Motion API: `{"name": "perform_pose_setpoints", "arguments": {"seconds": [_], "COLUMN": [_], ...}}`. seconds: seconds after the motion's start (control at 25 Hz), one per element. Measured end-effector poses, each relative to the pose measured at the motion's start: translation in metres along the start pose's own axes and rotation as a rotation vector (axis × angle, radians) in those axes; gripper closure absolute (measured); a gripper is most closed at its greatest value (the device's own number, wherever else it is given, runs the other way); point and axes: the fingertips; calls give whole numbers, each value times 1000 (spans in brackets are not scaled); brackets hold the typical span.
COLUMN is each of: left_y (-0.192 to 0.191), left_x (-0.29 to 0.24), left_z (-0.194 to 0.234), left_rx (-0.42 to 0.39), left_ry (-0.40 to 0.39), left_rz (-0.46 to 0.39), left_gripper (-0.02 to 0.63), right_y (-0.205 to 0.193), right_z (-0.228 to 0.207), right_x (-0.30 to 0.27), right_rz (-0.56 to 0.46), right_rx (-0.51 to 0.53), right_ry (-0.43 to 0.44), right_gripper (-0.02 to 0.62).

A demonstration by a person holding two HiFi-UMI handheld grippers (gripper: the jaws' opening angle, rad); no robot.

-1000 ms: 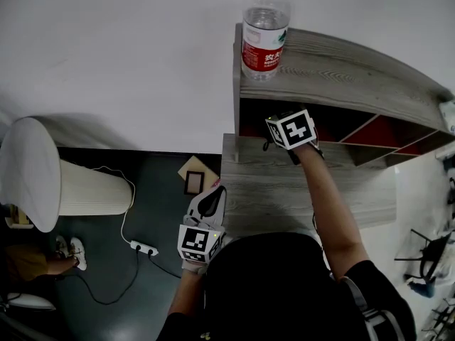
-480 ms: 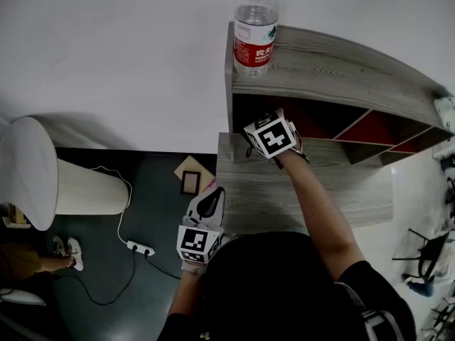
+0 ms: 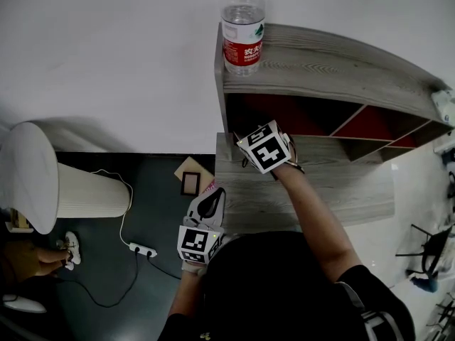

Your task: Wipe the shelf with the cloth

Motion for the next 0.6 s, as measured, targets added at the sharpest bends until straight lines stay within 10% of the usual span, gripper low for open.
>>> {"name": "perform_pose_setpoints", "arguments": {"seconds": [0.6], "left_y": [4], "left_x": [-31], "left_z": [-31], "left_rx": [-19], "left_ry": [-75], "left_rz": [30], "left_gripper": [597], "right_y": [-55], "right_z": [-75], "right_x": [43], "right_rz": [34], "right_rx": [-120], "right_ry": [-91], "right_gripper": [443]}}
Point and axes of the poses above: the fingertips, and each gripper's own axes: x backward along the fingers, z to its left, y out of its top, and after that the axes turned 5 degrees about z, right-handed
